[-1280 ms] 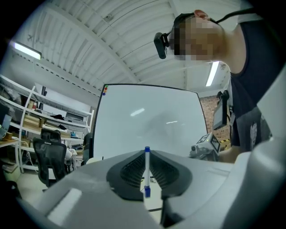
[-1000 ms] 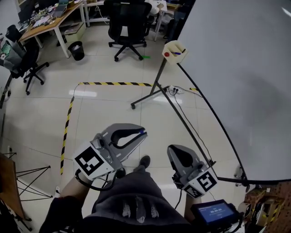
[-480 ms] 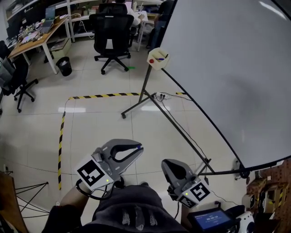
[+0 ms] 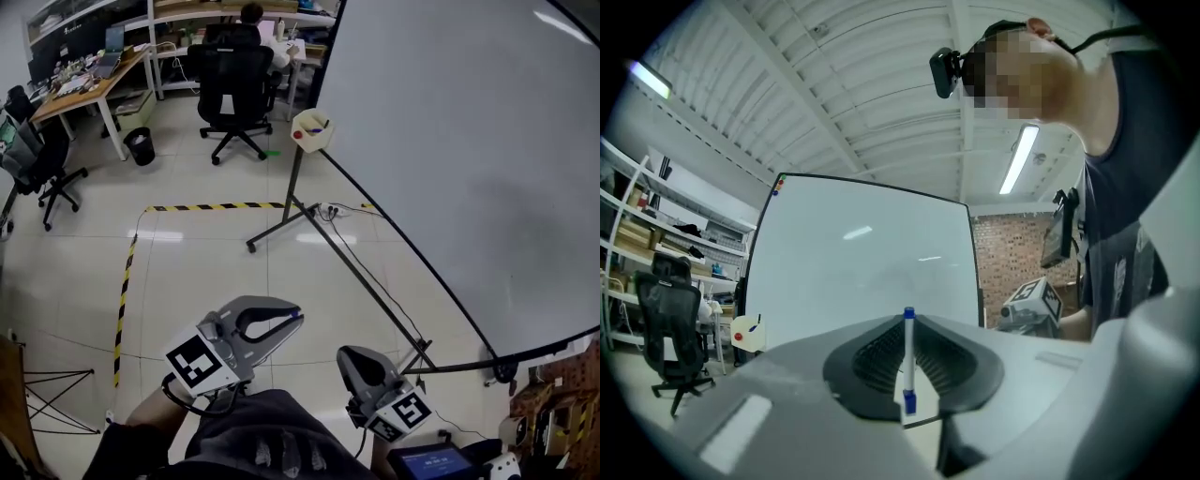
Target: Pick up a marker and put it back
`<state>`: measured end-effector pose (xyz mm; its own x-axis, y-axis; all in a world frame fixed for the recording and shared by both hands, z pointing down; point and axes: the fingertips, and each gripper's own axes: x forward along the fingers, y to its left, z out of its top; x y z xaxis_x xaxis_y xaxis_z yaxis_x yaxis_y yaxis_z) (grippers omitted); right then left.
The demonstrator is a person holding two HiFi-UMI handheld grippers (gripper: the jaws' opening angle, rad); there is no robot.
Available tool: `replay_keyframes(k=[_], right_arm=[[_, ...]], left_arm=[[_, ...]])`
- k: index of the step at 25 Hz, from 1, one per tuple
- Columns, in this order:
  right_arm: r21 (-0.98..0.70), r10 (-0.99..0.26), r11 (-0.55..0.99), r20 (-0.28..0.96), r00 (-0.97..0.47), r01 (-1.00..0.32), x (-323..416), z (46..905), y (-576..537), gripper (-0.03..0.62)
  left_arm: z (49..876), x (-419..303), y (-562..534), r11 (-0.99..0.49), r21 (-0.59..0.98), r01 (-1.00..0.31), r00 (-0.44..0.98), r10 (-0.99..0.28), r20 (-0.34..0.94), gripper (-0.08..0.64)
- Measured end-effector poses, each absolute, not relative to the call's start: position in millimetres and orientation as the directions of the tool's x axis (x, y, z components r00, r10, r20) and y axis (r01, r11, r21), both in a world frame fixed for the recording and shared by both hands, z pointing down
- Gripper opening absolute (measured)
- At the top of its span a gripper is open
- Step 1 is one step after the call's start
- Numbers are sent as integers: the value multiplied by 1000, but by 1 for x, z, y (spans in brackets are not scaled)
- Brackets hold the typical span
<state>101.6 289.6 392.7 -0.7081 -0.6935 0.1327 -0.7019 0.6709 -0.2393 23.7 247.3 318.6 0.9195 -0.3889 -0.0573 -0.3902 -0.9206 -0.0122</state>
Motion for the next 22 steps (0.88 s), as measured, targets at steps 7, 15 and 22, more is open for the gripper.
replay_keyframes(k=[7,15,22], right_arm=[[-250,-679,692,92,-728,-677,126,390,299,2],[-249,-649,717,104,-754,-651,120,396,295,2],[-230,-644,722,120,-755,-653,97,392,280,2]], left_arm=[[318,53,266,-918,-13,-396,917,-395,-59,34],[313,45,267,-902,-15,-433,900,-431,-71,34],[312,20,255,-899,-36,-437,898,-434,-75,34]])
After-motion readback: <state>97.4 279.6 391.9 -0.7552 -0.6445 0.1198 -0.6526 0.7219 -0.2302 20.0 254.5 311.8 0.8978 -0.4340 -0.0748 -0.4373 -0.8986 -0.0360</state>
